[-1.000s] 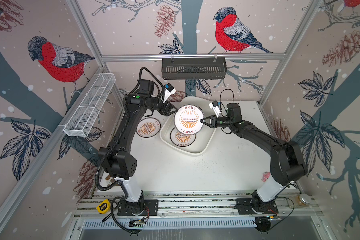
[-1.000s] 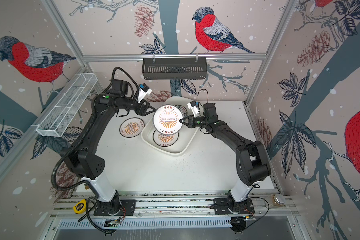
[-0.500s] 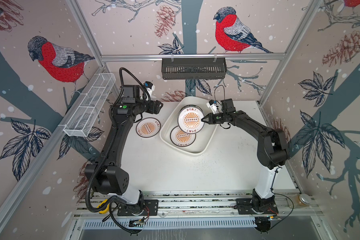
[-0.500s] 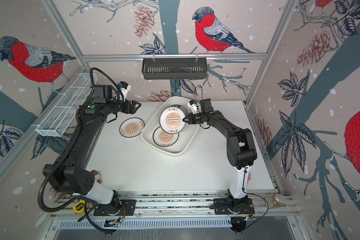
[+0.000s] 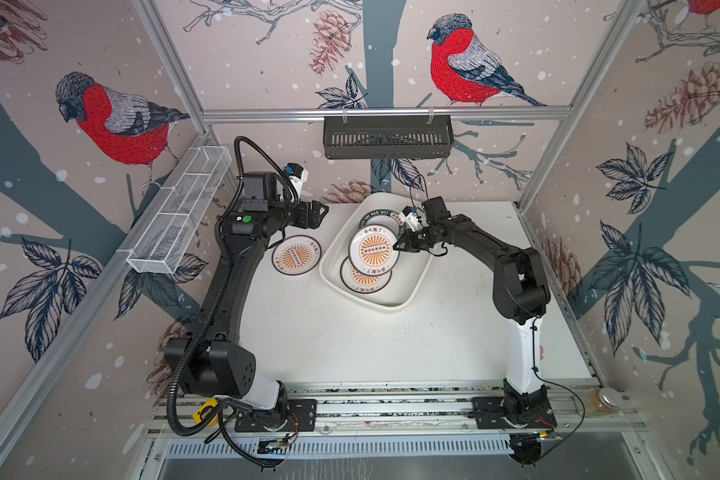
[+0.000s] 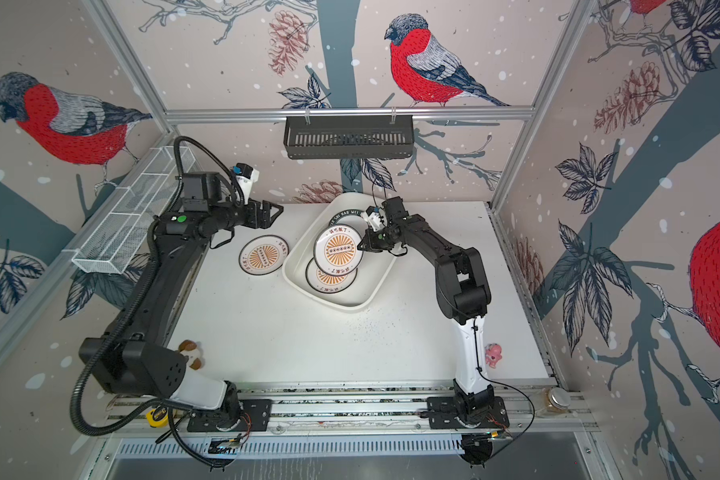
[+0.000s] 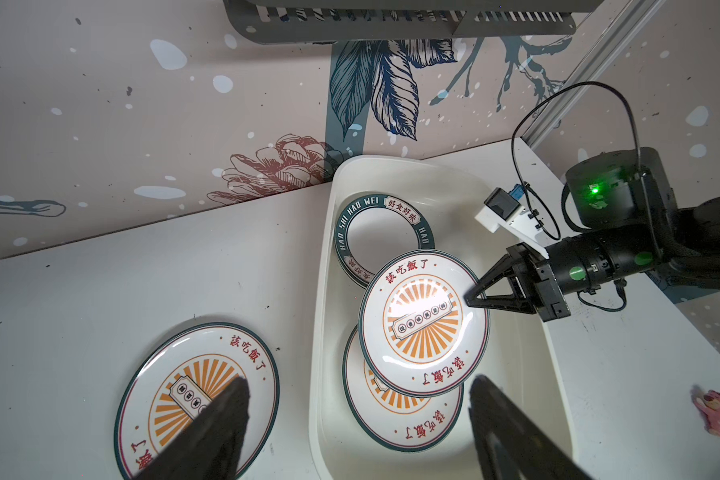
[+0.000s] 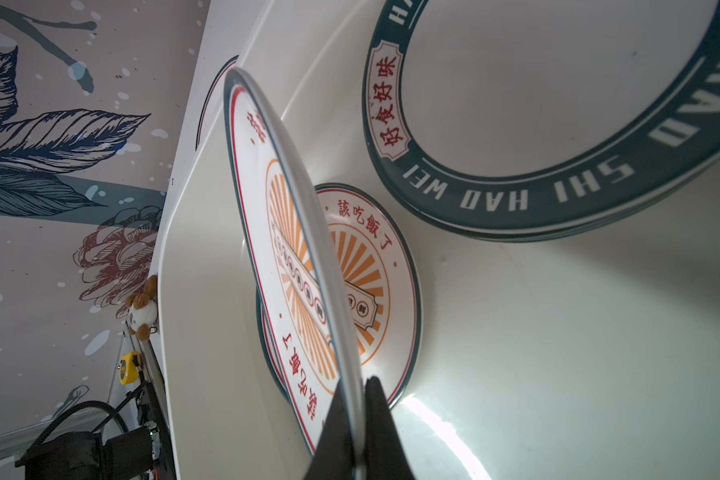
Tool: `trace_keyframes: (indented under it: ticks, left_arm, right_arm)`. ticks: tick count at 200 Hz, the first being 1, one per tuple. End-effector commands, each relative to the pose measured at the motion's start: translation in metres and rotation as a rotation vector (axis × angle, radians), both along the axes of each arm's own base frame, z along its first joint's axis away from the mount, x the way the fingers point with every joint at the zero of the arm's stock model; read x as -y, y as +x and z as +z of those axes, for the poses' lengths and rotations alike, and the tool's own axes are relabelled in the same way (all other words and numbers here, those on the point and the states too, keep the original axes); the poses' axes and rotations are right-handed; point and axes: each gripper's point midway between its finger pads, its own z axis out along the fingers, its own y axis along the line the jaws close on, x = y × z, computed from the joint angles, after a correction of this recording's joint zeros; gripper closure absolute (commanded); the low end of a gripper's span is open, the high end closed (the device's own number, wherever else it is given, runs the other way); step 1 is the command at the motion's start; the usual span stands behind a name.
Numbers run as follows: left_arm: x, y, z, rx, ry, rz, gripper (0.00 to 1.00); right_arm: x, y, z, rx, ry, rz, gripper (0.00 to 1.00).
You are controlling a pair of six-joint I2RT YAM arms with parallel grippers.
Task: Place the plates into the plastic bin on the countertop
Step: 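Lower the plate into the bin with the right gripper while the left gripper moves off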
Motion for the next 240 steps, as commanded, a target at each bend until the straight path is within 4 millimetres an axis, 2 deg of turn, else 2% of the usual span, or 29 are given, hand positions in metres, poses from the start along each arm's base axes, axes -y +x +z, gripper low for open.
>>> trace_keyframes:
  ticks: [1, 63, 134, 240]
  left_arm:
    - [0.005, 0.002, 0.017, 0.059, -0.035, -0.028, 0.18]
    - [0.005, 0.002, 0.036, 0.093, -0.027, -0.053, 0.17]
    - [0.007, 0.003, 0.037, 0.097, -0.036, -0.069, 0.17]
    - [0.007, 0.001, 0.04, 0.11, -0.038, -0.079, 0.17]
  right_arm:
    - [-0.009, -0.009, 0.002, -0.053, 0.028, 0.038, 0.97]
    - [-0.019, -0.019, -0.013, -0.122, -0.009, 0.076, 0.96]
    - [-0.023, -0.031, -0.024, -0.177, -0.023, 0.102, 0.93]
    - [-0.021, -0.03, -0.044, -0.227, -0.05, 0.085, 0.87]
